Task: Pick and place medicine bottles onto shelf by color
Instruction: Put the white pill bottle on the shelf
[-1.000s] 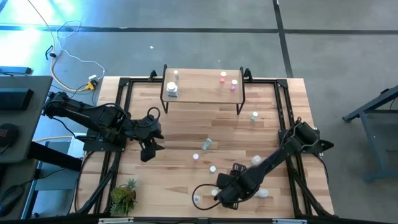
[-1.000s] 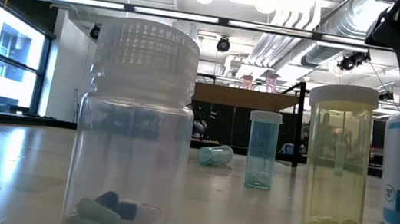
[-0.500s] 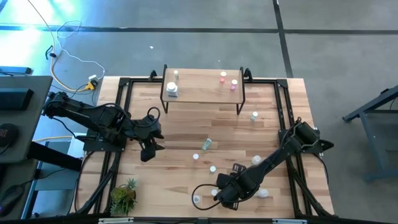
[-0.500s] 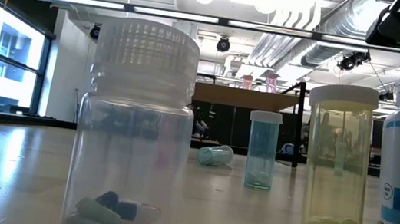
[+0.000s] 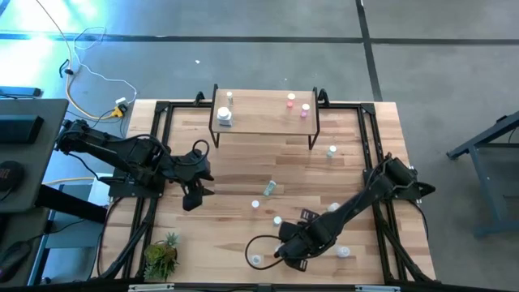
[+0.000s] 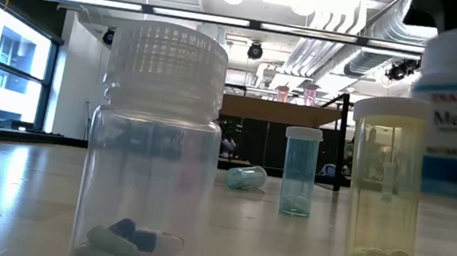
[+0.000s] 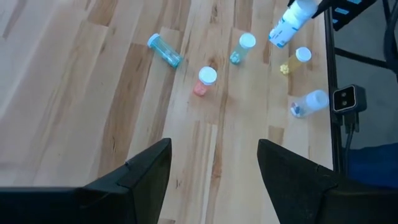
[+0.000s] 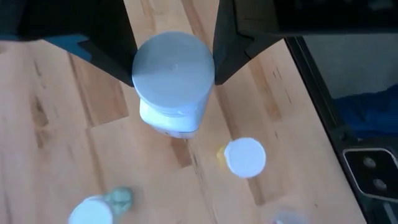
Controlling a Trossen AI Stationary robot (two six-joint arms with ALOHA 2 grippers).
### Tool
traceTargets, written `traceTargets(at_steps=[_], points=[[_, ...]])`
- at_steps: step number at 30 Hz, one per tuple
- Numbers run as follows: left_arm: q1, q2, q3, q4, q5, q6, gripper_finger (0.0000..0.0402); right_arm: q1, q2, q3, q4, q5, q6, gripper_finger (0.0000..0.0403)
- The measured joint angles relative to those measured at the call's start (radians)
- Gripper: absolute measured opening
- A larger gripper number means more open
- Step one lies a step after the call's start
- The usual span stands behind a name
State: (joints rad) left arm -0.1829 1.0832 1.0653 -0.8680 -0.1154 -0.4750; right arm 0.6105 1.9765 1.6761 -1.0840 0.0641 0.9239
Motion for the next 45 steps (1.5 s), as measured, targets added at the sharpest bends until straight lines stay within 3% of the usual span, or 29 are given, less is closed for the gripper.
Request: traceTargets(at_steps=[11, 20, 45], points=[[0.002, -0.029, 0.0, -0.004, -0.024, 0.034, 0.0229, -0.049, -0.001, 0.133, -0.109, 0.052, -0.037, 0.0158], [0.068, -0.112, 0.0, -0.005, -0.027, 0.068, 0.0229, -0.118, -0.001, 0.26, -0.166, 0.109, -0.147, 0.0158], [0.347, -0.171, 0.001, -0.078, -0.024, 0.247, 0.0229, -0.535, -0.003, 0.643, -0.378, 0.136, -0.74, 0.0158]])
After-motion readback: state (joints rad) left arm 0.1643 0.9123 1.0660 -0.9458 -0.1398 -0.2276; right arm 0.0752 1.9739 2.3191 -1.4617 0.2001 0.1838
